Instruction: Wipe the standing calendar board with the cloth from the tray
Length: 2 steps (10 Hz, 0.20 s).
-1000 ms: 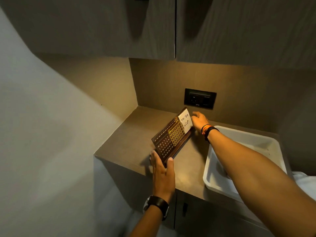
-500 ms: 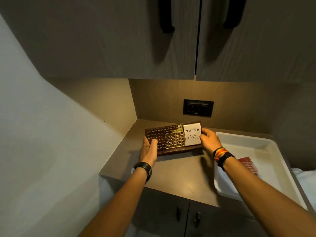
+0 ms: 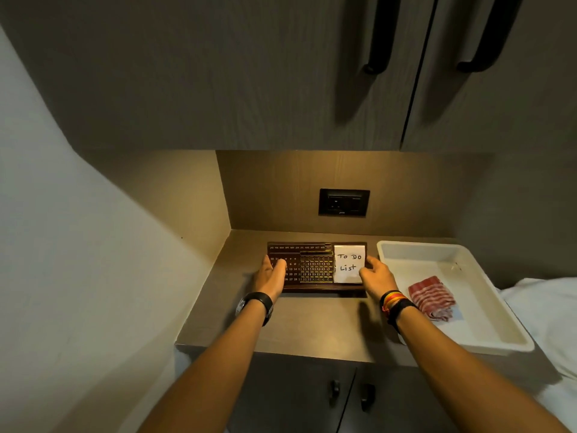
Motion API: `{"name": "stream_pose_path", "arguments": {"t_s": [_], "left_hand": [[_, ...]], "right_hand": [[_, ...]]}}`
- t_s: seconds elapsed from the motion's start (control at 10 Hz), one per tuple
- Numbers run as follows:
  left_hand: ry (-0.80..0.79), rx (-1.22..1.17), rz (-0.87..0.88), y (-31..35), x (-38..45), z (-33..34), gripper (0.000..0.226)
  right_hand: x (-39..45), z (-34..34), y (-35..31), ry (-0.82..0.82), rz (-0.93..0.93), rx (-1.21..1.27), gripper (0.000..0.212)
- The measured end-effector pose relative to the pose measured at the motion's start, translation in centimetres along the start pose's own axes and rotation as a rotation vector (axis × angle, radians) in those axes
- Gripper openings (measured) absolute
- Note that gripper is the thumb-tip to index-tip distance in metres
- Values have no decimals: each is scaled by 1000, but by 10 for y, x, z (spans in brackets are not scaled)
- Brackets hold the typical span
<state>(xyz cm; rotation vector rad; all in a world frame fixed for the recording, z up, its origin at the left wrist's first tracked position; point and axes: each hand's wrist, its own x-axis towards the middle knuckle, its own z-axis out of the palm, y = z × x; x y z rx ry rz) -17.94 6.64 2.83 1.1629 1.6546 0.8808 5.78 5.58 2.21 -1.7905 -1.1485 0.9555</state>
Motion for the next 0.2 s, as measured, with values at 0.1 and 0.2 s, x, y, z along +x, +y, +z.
{"name": "stream_pose_path", "arguments": {"t_s": [0.1, 0.2], "left_hand": [[47, 133, 116, -6, -1, -9, 68], [110, 235, 263, -12, 0, -17, 68]], "right_hand": [[-17, -3, -11, 96, -29, -48, 54], [-35, -6, -11, 145, -91, 30, 55]]}}
